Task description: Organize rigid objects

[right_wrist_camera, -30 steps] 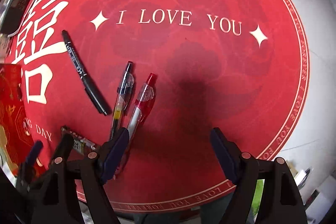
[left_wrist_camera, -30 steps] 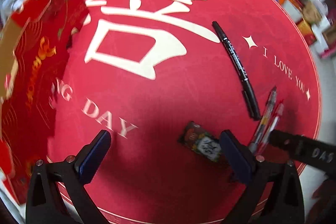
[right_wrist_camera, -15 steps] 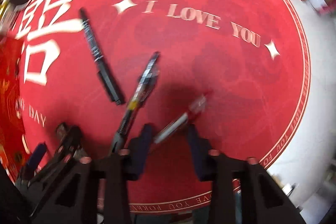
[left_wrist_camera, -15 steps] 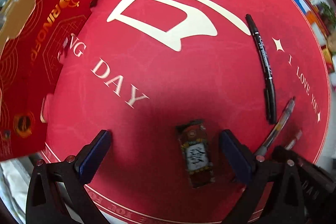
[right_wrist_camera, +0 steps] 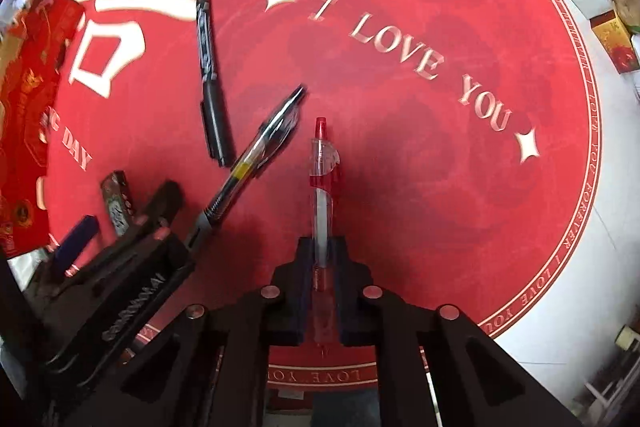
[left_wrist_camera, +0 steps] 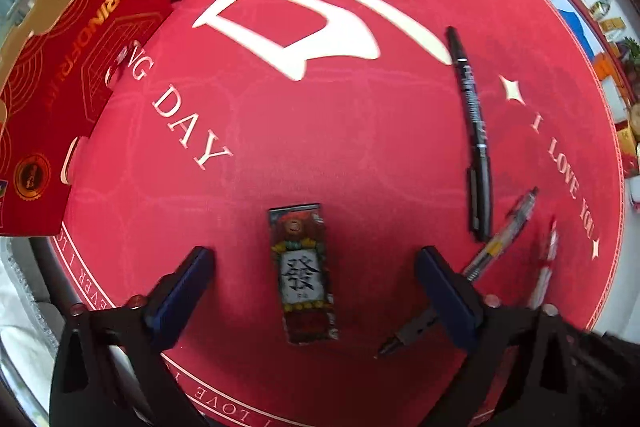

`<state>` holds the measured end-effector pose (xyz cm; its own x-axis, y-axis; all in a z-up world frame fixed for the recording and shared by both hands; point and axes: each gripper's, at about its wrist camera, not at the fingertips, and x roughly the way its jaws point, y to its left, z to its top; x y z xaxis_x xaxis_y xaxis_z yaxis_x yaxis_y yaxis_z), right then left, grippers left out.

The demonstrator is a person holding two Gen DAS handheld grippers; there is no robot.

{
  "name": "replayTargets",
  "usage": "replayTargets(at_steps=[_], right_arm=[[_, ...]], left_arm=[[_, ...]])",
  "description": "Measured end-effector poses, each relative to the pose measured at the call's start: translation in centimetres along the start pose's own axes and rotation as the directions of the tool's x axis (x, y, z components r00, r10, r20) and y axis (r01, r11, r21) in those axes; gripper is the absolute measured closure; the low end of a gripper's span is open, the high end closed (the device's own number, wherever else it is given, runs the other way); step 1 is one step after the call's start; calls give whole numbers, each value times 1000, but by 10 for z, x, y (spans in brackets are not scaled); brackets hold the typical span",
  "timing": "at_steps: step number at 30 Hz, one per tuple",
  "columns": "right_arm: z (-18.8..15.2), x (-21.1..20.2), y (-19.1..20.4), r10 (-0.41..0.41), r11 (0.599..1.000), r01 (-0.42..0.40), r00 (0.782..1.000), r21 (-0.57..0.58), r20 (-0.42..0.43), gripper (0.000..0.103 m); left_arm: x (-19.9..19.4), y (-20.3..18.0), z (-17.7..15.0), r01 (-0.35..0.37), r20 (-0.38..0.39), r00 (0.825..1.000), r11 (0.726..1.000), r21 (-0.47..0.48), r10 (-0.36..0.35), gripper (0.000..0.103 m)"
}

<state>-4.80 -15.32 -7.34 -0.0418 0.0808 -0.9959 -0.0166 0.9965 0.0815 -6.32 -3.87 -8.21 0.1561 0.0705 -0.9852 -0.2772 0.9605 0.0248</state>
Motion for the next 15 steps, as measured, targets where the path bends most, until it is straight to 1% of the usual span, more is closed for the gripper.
replayTargets(at_steps=[1, 2, 3, 4, 5, 6, 7, 8, 9, 10, 14, 15], right_arm=[[0, -6, 3, 1, 1000, -1, 1000, -5, 8, 92], [1, -11, 1, 2, 1000, -2, 1000, -16, 19, 92], [2, -18, -1, 2, 1000, -1, 1000, -26, 31, 92], [2, -24, -2, 3, 999, -2, 999, -34, 44, 92], [3, -29, -2, 7, 999, -5, 999, -38, 53, 92], [6, -34, -1, 10, 999, -7, 998, -39, 59, 92], [6, -39, -1, 13, 999, -10, 998, -41, 66, 92], [8, -42, -3, 17, 999, -14, 997, -44, 73, 92], [10, -45, -5, 18, 999, -14, 997, -49, 78, 92], [3, -52, -1, 20, 998, -15, 996, -54, 84, 92], [7, -64, -3, 39, 997, -31, 994, -72, 101, 92], [10, -58, -17, 41, 996, -33, 994, -77, 103, 92]], left_arm=[[-3, -4, -1, 4, 2, 1000, 1000, 20, -4, 16], [-8, -7, -3, 10, 5, 1000, 999, 44, -10, 29], [-12, -10, -5, 14, 7, 1000, 998, 61, -14, 37], [-17, -9, -4, 22, 6, 1000, 996, 88, -22, 58], [-21, -4, -2, 44, -9, 999, 994, 104, -43, 78], [-25, -2, -1, 77, -28, 997, 991, 109, -74, 78], [-27, 4, 1, 120, -62, 992, 988, 101, -114, 78], [-29, 8, 1, 130, -75, 990, 986, 101, -122, 78], [-34, 12, 2, 131, -68, 990, 985, 109, -124, 78], [-38, 19, 5, 127, -59, 991, 985, 113, -121, 78], [-55, 34, 17, 127, -27, 992, 986, 110, -125, 78], [-60, 35, 17, 127, -17, 992, 985, 113, -126, 78]])
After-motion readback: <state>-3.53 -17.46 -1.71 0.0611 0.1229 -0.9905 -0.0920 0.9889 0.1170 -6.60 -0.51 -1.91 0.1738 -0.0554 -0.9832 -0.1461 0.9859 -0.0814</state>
